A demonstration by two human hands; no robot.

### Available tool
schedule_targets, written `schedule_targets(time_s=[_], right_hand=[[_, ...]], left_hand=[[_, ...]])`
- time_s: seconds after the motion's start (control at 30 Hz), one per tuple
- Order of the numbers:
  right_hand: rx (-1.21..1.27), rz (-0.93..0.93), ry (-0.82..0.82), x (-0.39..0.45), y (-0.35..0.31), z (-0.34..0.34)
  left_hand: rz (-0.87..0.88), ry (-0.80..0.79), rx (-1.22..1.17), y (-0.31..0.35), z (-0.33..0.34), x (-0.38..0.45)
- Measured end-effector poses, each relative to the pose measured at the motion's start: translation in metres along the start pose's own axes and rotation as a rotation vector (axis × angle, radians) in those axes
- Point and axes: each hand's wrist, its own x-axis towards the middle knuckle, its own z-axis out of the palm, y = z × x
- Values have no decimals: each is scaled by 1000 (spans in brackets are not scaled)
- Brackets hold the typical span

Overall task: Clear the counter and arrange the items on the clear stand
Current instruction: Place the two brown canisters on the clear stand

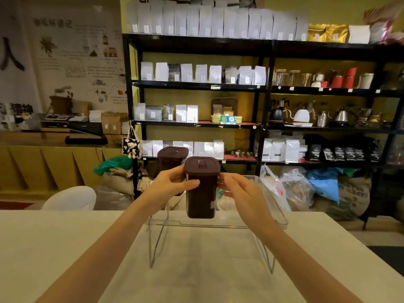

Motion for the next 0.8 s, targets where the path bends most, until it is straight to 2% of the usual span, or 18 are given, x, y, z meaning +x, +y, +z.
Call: schedule_targets(time_s=[0.1, 0.17, 0.23, 0.3, 0.4, 0.6, 0.8], right_hand=[[-3, 29, 2, 1, 2, 2], [29, 67, -17, 3, 2, 5], [77, 133, -52, 7, 1, 9], [145, 205, -83, 10, 1, 14], [239, 223, -118, 13, 2, 19], [299, 233, -88, 21, 4, 24], [260, 255, -68, 31, 3, 27]], left_hand=[[79, 144, 103, 2, 7, -9], [193, 306, 247, 1, 16, -16], [336, 524, 464, -3, 25, -23], [488, 628, 748, -11, 30, -27], [607, 620, 1069, -26, 34, -26], [629, 590, 1202, -28, 32, -19], [600, 592, 1357, -25, 24, -10]])
